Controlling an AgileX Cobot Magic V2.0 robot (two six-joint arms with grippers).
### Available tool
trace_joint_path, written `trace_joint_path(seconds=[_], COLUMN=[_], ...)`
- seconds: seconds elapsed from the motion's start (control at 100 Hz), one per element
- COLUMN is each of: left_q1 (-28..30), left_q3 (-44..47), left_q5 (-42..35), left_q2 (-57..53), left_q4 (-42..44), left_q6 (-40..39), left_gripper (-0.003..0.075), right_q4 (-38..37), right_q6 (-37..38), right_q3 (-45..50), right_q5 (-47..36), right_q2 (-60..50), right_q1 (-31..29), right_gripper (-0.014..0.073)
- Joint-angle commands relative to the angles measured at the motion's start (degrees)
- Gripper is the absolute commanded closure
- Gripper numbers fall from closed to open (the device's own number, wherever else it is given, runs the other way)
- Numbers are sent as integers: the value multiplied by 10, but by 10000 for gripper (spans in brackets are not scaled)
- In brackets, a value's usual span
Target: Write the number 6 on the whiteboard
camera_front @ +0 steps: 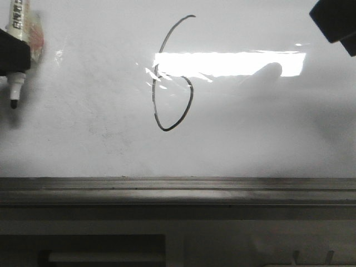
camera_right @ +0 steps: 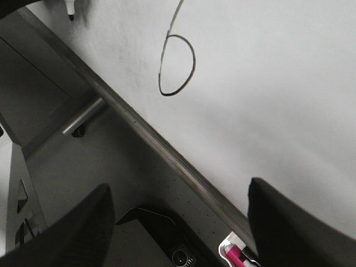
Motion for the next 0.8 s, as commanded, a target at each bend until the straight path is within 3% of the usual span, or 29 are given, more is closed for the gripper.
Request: trace_joint_path(seconds=[0.0, 0.47, 0.59, 0.79], left_q1=[-2, -2, -2, -2], left_q3=[-29, -42, -42, -42], left_q5=[-6, -4, -4, -6], left_q2=[16, 47, 46, 27], left_q4=[12, 12, 12, 9], left_q6=[-3, -3, -3, -3], left_gripper=[741, 728, 619, 315], right_q4=[22, 22, 22, 22], right_q6=[0, 0, 0, 0], right_q3=[-13, -13, -13, -13], right_q5=[-26, -28, -28, -28], right_q2=[-9, -9, -9, -9], right_q1=[-2, -2, -2, -2], right_gripper=[136, 136, 136, 136])
